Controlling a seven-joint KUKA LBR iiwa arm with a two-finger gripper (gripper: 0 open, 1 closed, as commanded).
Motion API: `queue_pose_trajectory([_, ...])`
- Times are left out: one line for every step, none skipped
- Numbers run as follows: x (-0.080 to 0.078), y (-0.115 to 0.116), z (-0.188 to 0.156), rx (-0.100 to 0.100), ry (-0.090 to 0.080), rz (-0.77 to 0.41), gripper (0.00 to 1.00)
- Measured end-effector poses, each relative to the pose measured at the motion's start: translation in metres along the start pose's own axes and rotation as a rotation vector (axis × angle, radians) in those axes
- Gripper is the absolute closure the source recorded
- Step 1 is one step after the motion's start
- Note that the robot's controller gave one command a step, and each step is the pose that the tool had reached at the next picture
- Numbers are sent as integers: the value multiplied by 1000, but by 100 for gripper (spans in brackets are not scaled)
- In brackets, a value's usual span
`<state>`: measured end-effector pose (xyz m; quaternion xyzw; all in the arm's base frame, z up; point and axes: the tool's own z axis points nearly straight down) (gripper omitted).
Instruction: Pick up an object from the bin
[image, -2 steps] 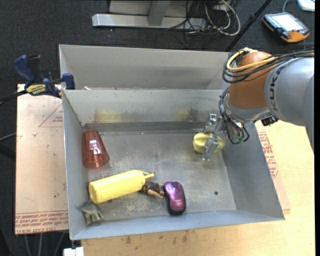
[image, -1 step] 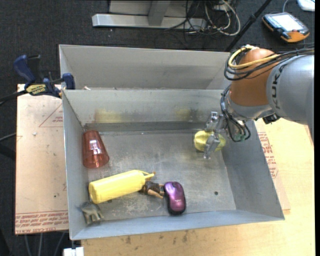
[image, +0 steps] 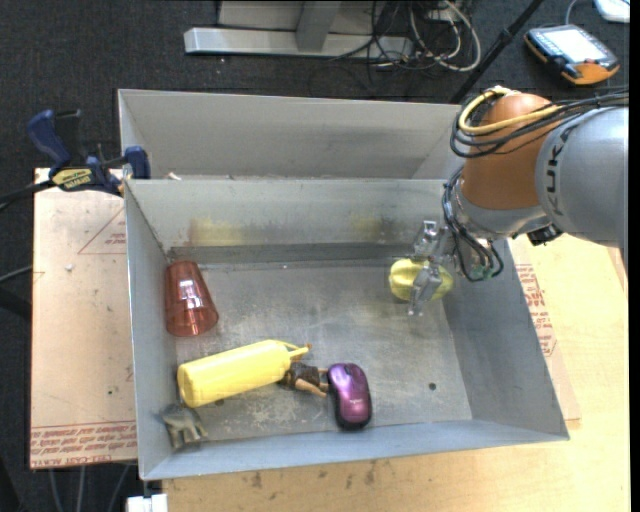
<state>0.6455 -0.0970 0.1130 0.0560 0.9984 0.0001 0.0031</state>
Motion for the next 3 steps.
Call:
queue_pose_trajectory([1,0,-7,0,3,0,100])
queue_pose_trajectory([1,0,-18,0,5,0,100])
queue_pose_trajectory([0,0,-29,0,3,0,100])
